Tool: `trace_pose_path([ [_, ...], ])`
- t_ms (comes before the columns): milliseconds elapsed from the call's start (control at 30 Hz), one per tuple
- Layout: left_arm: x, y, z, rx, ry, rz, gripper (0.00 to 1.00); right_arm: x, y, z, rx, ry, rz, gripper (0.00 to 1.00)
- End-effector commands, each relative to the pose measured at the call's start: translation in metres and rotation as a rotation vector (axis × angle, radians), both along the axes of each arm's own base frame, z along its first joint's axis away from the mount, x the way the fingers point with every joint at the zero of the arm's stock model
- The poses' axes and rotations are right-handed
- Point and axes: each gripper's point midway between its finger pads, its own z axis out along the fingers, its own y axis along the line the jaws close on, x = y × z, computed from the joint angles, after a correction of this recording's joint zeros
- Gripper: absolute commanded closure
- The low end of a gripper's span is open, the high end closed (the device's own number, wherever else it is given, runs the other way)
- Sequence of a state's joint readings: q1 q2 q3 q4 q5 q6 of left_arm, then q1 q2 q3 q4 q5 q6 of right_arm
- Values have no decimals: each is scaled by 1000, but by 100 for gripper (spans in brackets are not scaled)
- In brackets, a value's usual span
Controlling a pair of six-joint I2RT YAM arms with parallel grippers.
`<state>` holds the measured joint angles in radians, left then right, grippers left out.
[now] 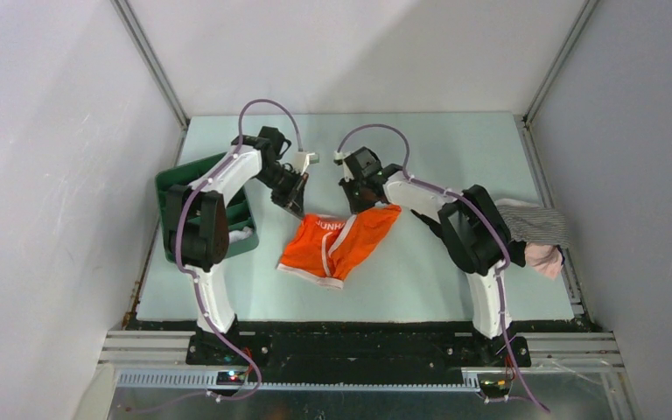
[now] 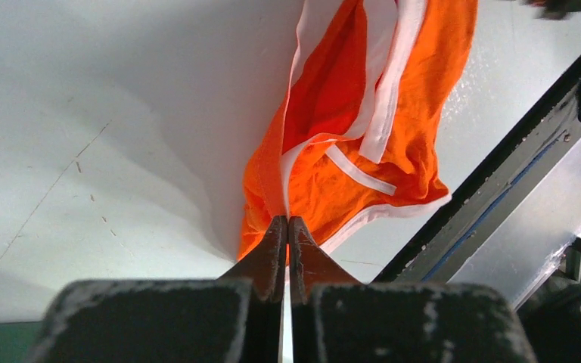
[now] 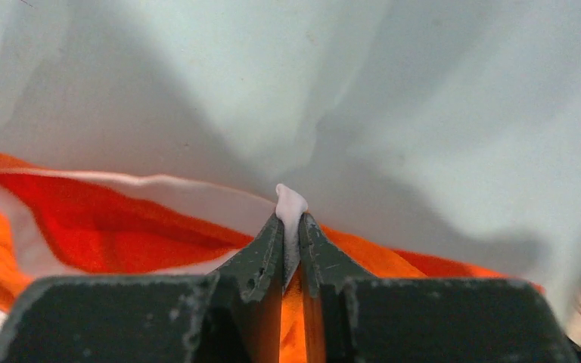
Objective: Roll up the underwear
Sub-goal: Flatten out the underwear at the center of the board.
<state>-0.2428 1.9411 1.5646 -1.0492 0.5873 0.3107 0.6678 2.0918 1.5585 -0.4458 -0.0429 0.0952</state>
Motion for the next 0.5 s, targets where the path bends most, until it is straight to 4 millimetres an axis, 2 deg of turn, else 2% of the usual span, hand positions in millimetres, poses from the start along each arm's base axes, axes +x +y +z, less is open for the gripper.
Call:
trace_pose_path([
  [0,8,5,1,3,-20,51,100,18,-17,89,51,-216,-25,86],
  [33,8,5,0,4,-17,56,100,15,-20,110,79,-248,-23,86],
  [67,9,6,0,5,-17,61,100,8,-30,105,64,-239,-17,86],
  [100,9,7,0,8,-17,66,100,1,-36,119,74,-264,-6,86],
  [133,9,8,0,11,-19,67,100,-10,-46,106,52,-237,-5,86],
  [167,10,10,-1,21,-22,72,100,-17,-54,115,54,-256,7,85],
  [200,11,12,-2,32,-26,79,100,-31,-67,96,30,-215,19,84],
  [233,13,15,-3,53,-37,88,100,-41,-73,102,41,-217,43,82],
  [367,14,18,-7,69,-43,97,100,-99,-126,51,5,-22,23,70],
  [400,13,18,-7,70,-42,97,100,-104,-136,53,36,8,-14,65],
  [433,13,18,-8,71,-41,96,100,-116,-147,44,33,71,-48,63],
  [467,13,19,-8,74,-40,95,100,-117,-156,48,70,95,-90,58],
])
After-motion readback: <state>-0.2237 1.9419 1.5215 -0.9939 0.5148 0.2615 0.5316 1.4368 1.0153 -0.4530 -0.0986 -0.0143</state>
